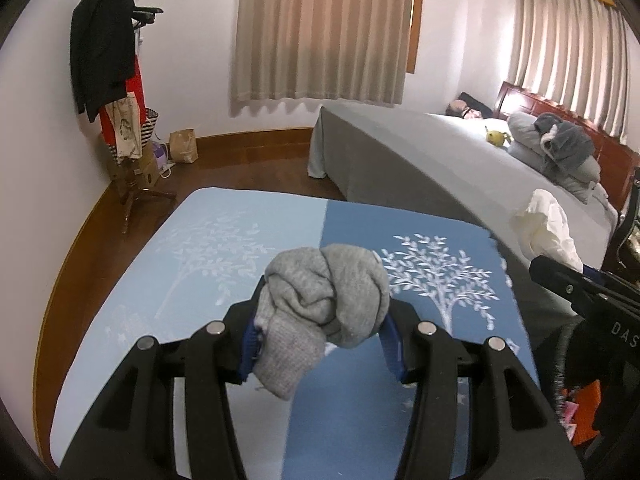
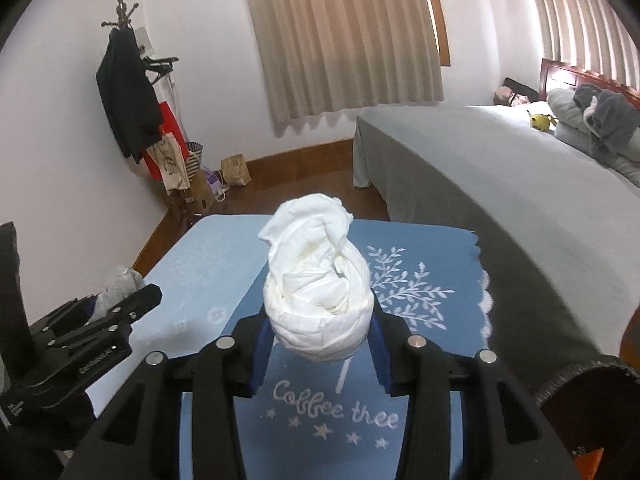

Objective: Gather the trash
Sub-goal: 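Carry the grey sock and white tissue over the bin and open both tools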

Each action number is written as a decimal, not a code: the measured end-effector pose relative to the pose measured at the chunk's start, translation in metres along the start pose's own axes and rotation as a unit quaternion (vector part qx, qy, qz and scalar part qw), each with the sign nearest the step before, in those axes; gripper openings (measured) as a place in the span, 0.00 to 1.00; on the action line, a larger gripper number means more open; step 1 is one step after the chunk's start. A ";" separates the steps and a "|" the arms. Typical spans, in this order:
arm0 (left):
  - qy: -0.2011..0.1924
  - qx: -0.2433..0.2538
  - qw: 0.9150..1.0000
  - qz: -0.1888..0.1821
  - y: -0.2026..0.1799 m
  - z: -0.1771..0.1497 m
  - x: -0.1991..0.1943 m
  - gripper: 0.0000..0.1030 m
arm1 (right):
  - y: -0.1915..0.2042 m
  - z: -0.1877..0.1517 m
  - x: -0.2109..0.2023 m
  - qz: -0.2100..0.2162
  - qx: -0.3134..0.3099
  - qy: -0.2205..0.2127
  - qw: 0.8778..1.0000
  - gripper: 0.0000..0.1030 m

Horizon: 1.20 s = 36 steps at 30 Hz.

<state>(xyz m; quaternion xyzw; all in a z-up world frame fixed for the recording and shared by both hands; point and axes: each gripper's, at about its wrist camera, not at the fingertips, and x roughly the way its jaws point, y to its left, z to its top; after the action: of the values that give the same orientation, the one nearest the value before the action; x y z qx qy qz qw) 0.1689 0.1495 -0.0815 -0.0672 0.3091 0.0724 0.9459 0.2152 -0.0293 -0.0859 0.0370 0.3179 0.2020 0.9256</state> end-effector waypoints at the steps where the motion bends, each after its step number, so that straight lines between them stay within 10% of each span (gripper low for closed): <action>1: -0.002 0.001 1.000 -0.004 -0.005 -0.001 -0.006 0.47 | -0.002 -0.001 -0.008 -0.001 0.003 -0.004 1.000 0.41; 36: -0.042 0.051 0.992 -0.103 -0.120 -0.042 -0.129 0.47 | -0.067 -0.054 -0.191 -0.063 0.041 -0.079 0.994 0.41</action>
<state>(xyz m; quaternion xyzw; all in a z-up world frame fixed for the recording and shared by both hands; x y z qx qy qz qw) 0.0631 0.0119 -0.0284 -0.0472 0.2642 -0.0386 0.9625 0.0693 -0.1693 -0.0321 0.0706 0.2539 0.1266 0.9563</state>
